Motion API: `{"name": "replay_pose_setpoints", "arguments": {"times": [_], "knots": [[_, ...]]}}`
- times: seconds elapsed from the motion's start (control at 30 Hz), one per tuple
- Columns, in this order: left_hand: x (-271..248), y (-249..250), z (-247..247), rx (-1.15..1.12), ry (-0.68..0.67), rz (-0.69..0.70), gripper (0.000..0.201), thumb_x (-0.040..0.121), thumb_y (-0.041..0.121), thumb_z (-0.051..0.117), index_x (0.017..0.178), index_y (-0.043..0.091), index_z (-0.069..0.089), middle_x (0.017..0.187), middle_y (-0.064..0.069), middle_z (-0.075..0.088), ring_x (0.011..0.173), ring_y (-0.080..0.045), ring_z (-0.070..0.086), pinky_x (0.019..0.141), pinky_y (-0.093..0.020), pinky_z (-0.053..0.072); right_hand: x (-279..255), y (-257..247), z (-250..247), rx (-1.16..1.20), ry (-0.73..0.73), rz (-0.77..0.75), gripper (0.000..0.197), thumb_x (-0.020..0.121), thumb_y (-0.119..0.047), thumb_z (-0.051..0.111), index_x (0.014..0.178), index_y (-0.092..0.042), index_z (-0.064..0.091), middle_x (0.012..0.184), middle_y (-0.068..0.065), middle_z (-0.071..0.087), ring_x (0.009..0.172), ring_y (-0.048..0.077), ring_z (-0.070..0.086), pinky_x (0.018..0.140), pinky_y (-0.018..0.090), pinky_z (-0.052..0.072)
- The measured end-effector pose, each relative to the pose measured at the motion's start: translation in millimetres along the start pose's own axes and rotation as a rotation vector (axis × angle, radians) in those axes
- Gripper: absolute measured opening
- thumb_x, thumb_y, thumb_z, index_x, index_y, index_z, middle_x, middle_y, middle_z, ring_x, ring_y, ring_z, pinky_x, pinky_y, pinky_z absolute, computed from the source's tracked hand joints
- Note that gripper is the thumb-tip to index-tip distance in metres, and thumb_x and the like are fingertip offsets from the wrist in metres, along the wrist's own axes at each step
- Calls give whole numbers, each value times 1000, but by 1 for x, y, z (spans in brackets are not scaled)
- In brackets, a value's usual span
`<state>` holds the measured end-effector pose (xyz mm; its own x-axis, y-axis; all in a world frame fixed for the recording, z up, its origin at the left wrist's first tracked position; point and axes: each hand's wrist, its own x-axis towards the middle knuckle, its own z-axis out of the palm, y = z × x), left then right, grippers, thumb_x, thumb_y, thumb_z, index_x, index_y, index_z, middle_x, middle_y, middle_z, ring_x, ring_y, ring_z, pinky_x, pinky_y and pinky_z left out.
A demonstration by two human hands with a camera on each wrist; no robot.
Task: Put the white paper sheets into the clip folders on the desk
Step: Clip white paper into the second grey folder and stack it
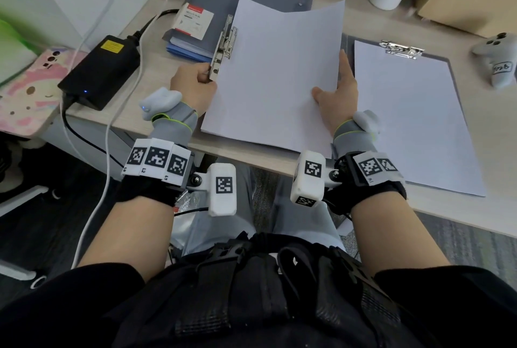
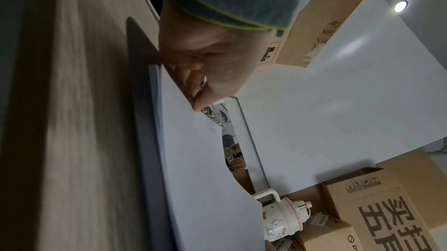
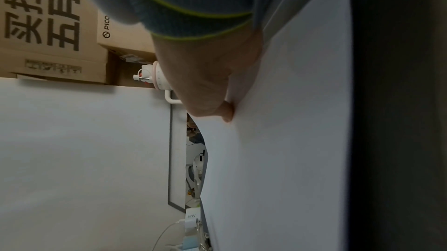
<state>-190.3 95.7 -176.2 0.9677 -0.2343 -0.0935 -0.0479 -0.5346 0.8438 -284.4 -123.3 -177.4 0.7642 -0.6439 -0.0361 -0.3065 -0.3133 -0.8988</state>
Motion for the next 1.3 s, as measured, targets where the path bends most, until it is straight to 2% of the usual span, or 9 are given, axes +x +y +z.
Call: {"name": "replay_pose_setpoints", "arguments": {"times": [0.2,0.27,0.33,0.4,0.63,0.77,0.93,1.1,1.3], "knots": [[4,-1,0,46,37,-22,33,80,7,53,60,33,48,81,-5,57,79,-18,47,79,-24,39,-1,-2,-3,-97,14,12,82,82,-3,57,151,-23,18,148,-2,41,133,21,43,106,23,35],[2,2,0,52,39,-39,24,78,11,53,63,29,54,81,-5,57,79,-18,47,78,-23,39,-2,-3,-4,-128,12,25,81,84,-4,56,151,-24,15,148,-2,40,132,21,42,98,15,32],[-2,6,0,59,45,-42,20,79,10,53,87,20,69,84,-7,61,82,-20,53,80,-21,39,-4,-6,-6,-170,0,41,81,87,-8,56,152,-25,11,148,1,41,131,23,43,91,12,31],[-5,8,-1,96,69,-34,32,82,5,52,109,14,68,95,-11,68,92,-25,61,82,-19,41,-4,-9,-5,-236,-17,55,84,87,-14,58,152,-26,6,144,3,44,128,24,45,92,17,35],[-9,18,-7,162,66,-41,37,80,7,57,114,18,66,109,-8,71,105,-23,64,86,-18,41,1,-24,8,-626,-50,113,101,79,-34,71,150,-6,5,147,16,23,134,33,32,105,37,33],[4,21,-17,181,-37,-73,33,73,16,65,104,26,63,90,4,63,90,-17,56,73,-17,42,10,-35,13,-791,-75,142,89,79,-33,72,145,-4,19,151,14,19,136,31,22,106,37,29],[25,30,-18,181,-17,-25,72,64,31,69,131,15,50,126,-3,60,115,-19,58,98,-24,41,22,-48,12,-835,-225,125,71,80,-35,70,135,-9,35,152,14,17,138,33,19,105,42,30],[45,55,-6,409,38,78,43,63,43,47,100,23,53,119,-13,58,111,-35,53,96,-42,40,35,-52,25,-817,-278,79,75,79,-54,62,138,-16,35,152,15,17,140,36,14,107,46,27],[67,60,6,473,30,84,29,86,27,47,102,4,54,111,-21,60,108,-42,51,86,-43,39,50,-48,32,-822,-245,118,87,71,-69,61,139,-23,32,152,14,16,136,36,21,100,50,34]]}}
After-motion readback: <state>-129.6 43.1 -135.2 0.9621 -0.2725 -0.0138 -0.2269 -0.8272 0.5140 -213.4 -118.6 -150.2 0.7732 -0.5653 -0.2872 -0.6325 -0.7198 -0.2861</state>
